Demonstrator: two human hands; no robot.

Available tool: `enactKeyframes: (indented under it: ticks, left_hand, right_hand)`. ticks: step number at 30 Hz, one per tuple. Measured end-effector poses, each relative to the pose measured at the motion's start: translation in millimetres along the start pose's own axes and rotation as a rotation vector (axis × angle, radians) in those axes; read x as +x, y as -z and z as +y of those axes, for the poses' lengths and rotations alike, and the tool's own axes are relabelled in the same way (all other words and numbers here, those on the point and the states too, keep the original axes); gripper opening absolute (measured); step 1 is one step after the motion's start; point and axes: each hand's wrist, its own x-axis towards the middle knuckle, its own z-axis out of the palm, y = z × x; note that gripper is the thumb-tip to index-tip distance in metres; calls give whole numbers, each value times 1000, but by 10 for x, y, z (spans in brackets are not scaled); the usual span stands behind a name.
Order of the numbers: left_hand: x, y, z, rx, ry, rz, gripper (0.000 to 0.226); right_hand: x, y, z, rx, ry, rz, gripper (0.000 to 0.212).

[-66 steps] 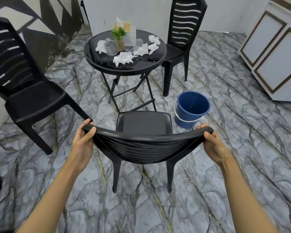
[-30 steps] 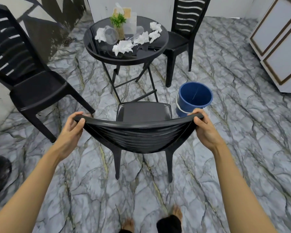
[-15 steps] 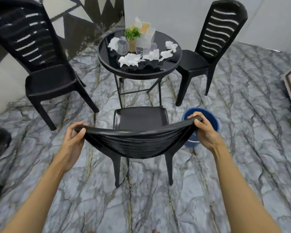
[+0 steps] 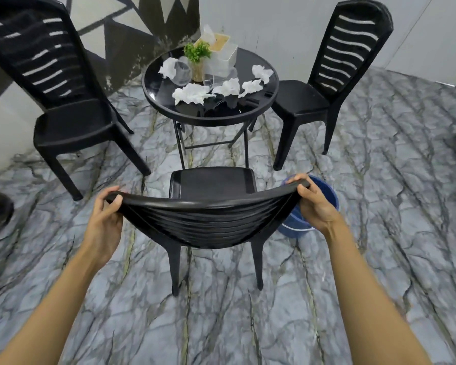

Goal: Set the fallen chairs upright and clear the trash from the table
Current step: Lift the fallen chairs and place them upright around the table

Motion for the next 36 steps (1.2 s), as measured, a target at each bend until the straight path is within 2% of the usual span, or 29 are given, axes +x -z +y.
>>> enactKeyframes:
  ticks: [4,9,11,13,17,22,26,31,36]
  left_hand:
    - [-164,88,-95,15,21,-2,25]
    - [-156,118,-55,43,58,-44,23]
    - [-168,143,-25,116,80,-61,22]
    - [-189,155,29,281,83,-70,20]
    - [-211,160,271,848,-52,-156,26]
    - [-87,-472,527,1100,-205,-214,43]
    - [-84,-1329,439,1097,-295,-466,49]
    - [-217,-2351,104,1201,-367,-831,50]
    - [-543,-3269,-429,1305,-412,-1102,52]
  right_hand:
    - [-228,-2,163,17,-1,16,21]
    - [-323,-71,108,-38,5,54,15]
    - [-342,-45,106,-49,-14,68,21]
    - [-358,-48,100,-48,-41,96,27]
    - [-444,-131,88,-59,-45,176,32]
    - [-656,-233,-101,-233,14,408,35]
    - [-875,-191,-369,-439,34,525,42]
    - [-1333,99,-602,-725,-70,554,53]
    - [-1804,618,-614,-1005,-247,588,61]
